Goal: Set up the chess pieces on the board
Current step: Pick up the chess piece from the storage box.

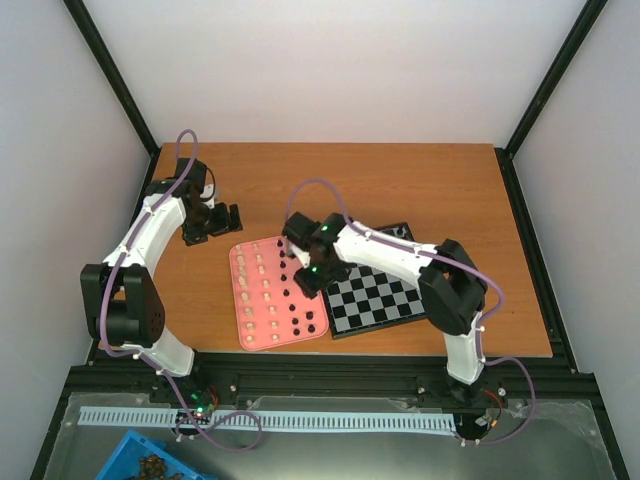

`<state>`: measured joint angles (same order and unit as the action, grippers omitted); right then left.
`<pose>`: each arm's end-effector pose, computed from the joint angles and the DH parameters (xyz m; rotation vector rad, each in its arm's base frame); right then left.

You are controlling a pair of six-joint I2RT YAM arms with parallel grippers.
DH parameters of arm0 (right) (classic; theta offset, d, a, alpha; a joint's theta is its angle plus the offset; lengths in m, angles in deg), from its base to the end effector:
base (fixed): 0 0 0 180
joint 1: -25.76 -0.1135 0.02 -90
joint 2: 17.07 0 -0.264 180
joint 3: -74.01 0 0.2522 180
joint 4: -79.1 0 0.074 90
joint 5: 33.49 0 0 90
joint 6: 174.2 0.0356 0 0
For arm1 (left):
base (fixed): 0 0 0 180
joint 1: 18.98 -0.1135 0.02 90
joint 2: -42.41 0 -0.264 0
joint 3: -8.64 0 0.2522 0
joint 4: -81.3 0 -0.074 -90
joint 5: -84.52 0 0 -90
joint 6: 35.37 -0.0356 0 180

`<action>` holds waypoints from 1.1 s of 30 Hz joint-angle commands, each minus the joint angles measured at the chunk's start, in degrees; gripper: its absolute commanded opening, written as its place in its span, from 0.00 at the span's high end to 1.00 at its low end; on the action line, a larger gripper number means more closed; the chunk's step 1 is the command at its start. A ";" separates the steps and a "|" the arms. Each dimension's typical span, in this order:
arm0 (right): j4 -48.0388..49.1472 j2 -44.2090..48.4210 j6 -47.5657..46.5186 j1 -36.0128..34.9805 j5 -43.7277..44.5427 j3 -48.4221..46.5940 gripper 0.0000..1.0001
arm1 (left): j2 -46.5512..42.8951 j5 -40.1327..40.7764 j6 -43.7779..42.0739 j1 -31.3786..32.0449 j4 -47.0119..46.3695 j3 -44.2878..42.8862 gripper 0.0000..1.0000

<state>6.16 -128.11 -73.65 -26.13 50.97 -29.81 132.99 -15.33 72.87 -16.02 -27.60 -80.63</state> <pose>0.2341 0.3040 0.2204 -1.0827 2.8340 0.2609 0.3070 -0.0220 0.2677 -0.3417 2.8338 -0.3230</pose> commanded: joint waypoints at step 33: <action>1.06 -7.26 -2.01 -7.10 -6.36 2.56 0.52 | -3.38 -1.23 0.64 0.81 -1.66 1.93 0.00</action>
<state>6.86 -134.08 -75.20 -32.52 44.94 -27.01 131.05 -16.18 72.89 -15.69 -28.39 -78.59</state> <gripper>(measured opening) 0.499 0.998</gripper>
